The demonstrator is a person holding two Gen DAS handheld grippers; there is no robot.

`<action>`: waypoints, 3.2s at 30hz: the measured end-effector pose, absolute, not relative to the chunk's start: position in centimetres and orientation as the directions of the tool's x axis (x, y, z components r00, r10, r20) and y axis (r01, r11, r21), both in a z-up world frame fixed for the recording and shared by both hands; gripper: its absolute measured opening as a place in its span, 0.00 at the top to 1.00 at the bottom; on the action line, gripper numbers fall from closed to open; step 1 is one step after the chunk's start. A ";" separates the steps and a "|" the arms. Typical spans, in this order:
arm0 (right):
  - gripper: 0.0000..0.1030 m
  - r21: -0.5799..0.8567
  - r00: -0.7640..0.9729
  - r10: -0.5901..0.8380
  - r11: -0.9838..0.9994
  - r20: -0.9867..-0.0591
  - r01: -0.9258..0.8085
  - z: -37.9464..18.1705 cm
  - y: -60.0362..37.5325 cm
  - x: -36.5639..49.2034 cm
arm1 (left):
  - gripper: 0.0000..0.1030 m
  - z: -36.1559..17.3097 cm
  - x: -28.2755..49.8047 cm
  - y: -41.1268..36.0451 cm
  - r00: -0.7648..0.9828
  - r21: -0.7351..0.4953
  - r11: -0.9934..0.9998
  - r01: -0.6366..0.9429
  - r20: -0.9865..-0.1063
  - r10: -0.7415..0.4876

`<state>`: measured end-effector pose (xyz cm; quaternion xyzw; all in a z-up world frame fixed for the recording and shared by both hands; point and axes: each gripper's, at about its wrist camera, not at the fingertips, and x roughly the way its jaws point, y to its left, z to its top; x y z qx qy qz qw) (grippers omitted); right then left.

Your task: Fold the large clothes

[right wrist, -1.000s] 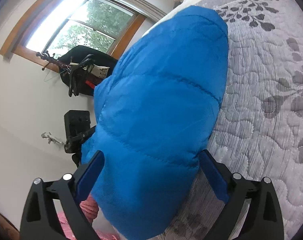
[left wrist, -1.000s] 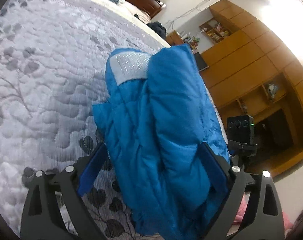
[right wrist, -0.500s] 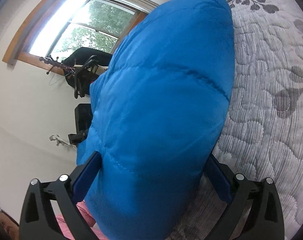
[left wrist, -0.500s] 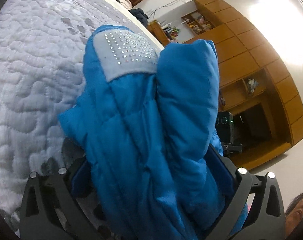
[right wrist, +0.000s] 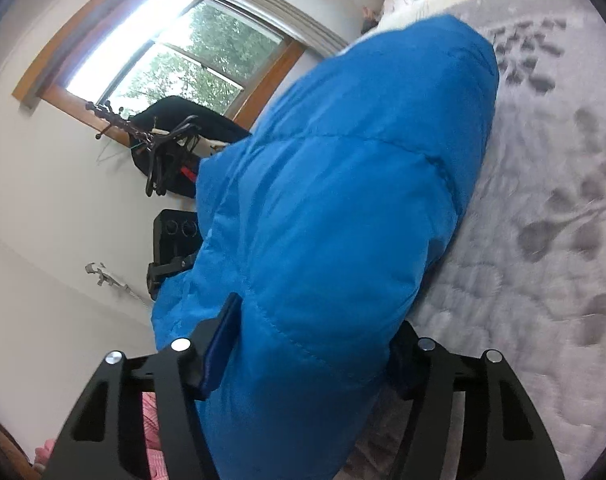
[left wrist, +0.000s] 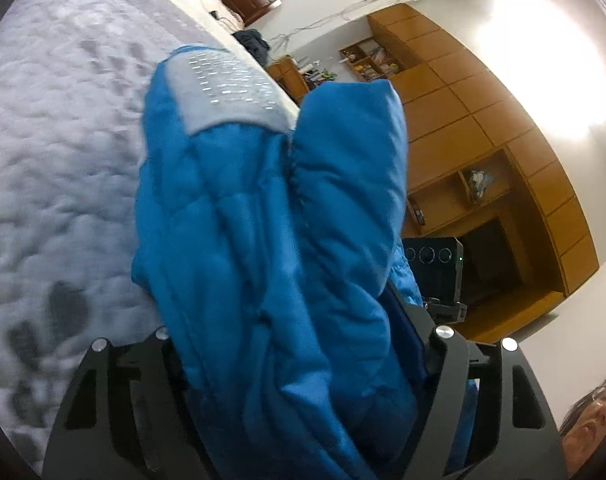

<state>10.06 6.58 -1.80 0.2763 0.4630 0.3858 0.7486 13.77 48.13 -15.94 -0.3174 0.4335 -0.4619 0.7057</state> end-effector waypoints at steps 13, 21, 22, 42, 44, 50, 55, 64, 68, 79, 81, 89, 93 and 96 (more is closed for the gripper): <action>0.39 0.685 0.440 0.734 0.663 -0.517 -0.302 3.9 -6.5 9.3 | 0.29 -11.1 16.4 33.6 0.130 -0.795 0.314 0.519 -0.290 -0.948; 0.39 0.724 0.394 0.728 0.663 -0.561 -0.193 -2.0 -10.1 13.3 | 0.29 -15.5 19.8 29.1 0.150 -0.786 0.412 0.461 -0.389 -0.909; 0.38 0.740 0.391 0.738 0.648 -0.550 -0.182 -2.8 -10.4 13.7 | 0.29 -15.9 20.1 29.2 0.145 -0.791 0.405 0.458 -0.384 -0.912; 0.17 0.685 0.476 0.647 0.719 -0.596 -0.120 -4.3 -12.0 11.0 | 0.20 -13.1 19.1 30.1 0.250 -0.658 0.558 0.506 -0.507 -0.825; 0.14 0.645 0.496 0.609 0.755 -0.619 -0.121 -3.1 -11.6 10.2 | 0.20 -11.9 18.2 30.9 0.292 -0.625 0.590 0.511 -0.520 -0.803; 0.13 0.603 0.508 0.573 0.788 -0.643 -0.125 -1.7 -11.2 7.2 | 0.20 -6.9 13.7 33.5 0.445 -0.519 0.635 0.572 -0.455 -0.772; 0.12 0.573 0.514 0.543 0.811 -0.664 -0.118 -1.2 -10.2 5.4 | 0.17 -3.5 10.0 31.7 0.474 -0.444 0.642 0.625 -0.437 -0.764; 0.12 0.550 0.512 0.529 0.825 -0.677 -0.127 -0.6 -9.4 4.1 | 0.19 -6.9 10.3 29.5 0.435 -0.401 0.735 0.547 -0.614 -0.659; 0.12 0.544 0.509 0.525 0.829 -0.682 -0.128 -0.8 -9.0 4.0 | 0.19 -9.9 11.2 29.9 0.380 -0.434 0.747 0.504 -0.665 -0.643; 0.03 0.424 0.552 0.399 0.901 -0.733 -0.089 0.2 -8.4 1.9 | 0.18 -10.4 10.2 31.6 0.379 -0.495 0.750 0.440 -0.655 -0.654; 0.04 0.343 0.566 0.321 0.937 -0.759 -0.071 0.9 -7.8 1.2 | 0.13 -9.2 9.1 31.9 0.407 -0.477 0.766 0.432 -0.654 -0.637; 0.04 0.192 0.613 0.169 0.981 -0.771 -0.029 2.9 -6.0 -1.4 | 0.08 -5.8 5.5 32.0 0.499 -0.368 0.850 0.378 -0.692 -0.521; 0.04 0.174 0.661 0.118 0.985 -0.741 0.020 4.0 -5.9 -3.0 | 0.07 -4.5 3.8 31.6 0.549 -0.295 0.889 0.350 -0.705 -0.449; 0.04 0.138 0.672 0.074 0.989 -0.737 0.043 4.4 -5.6 -3.6 | 0.06 -4.2 2.8 31.2 0.565 -0.238 0.915 0.327 -0.727 -0.391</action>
